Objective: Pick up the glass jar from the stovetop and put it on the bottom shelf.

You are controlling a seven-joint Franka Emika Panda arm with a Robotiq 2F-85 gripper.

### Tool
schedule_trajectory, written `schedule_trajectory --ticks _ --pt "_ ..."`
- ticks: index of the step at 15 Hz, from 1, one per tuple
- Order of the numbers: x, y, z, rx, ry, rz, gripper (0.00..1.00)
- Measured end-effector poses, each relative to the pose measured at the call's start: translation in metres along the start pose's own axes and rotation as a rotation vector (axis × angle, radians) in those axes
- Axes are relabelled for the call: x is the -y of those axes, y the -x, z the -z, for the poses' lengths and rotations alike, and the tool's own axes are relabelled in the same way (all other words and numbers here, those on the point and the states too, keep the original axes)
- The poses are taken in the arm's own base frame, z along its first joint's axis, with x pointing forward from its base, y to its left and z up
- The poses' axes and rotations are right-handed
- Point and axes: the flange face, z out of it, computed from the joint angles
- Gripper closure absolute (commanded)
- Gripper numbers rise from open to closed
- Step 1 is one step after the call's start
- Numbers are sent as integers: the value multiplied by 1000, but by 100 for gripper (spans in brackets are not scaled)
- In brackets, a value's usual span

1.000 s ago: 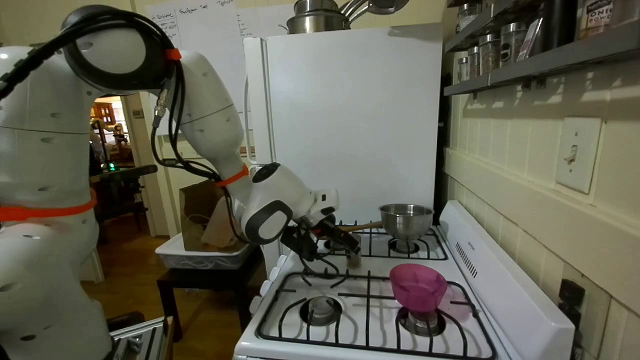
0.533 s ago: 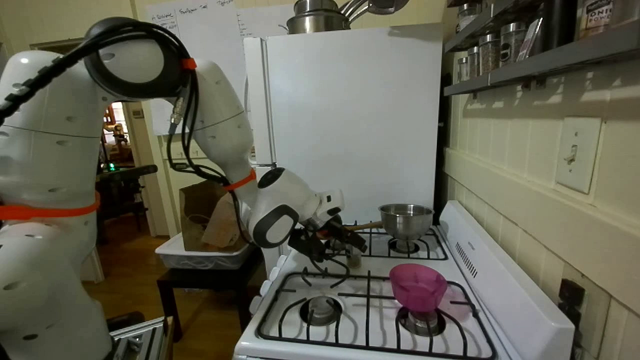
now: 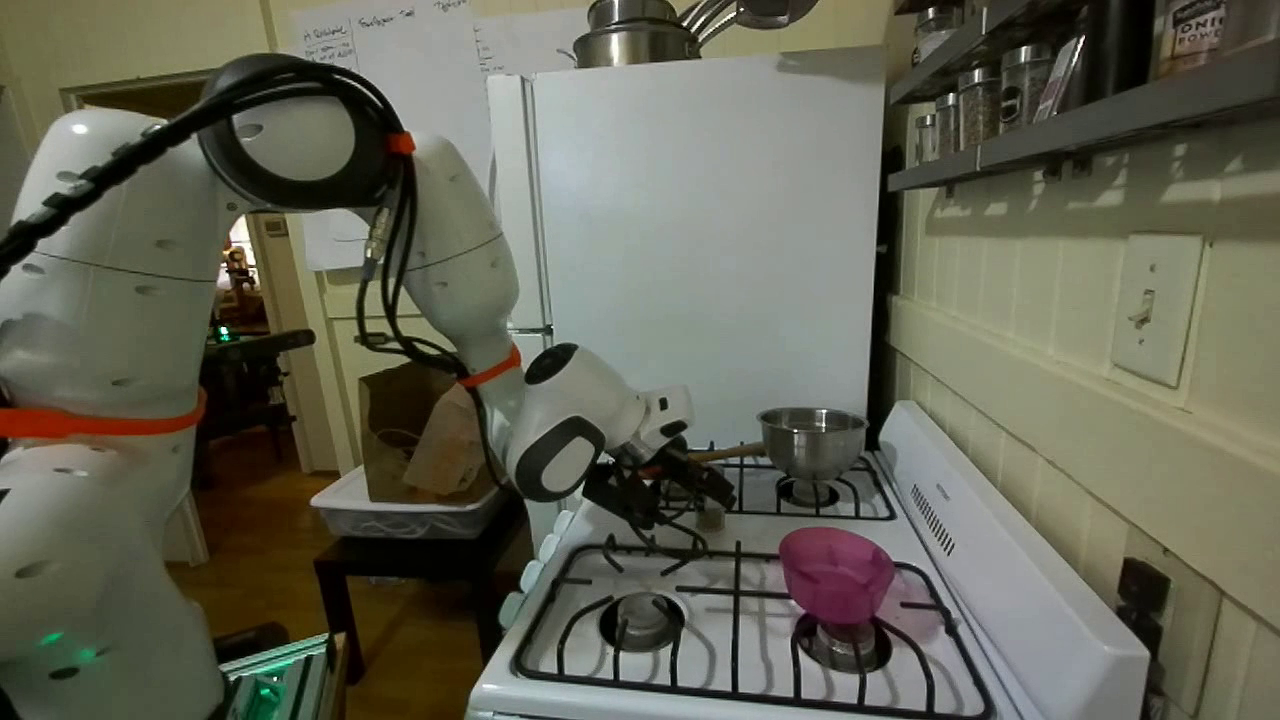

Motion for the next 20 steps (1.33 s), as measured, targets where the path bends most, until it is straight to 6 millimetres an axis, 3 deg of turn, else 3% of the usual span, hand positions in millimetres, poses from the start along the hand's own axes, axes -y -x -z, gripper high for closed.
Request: schedule_trajectory --ticks 4,8,11,16,20 --pt "-1 3 -4 9 3 5 77" --pt "2 2 -3 7 4 2 77" --pt "5 -10 8 -20 14 -11 77" --pt "3 -49 67 -19 19 -52 77" --pt "-36 -69 128 25 17 -85 77"
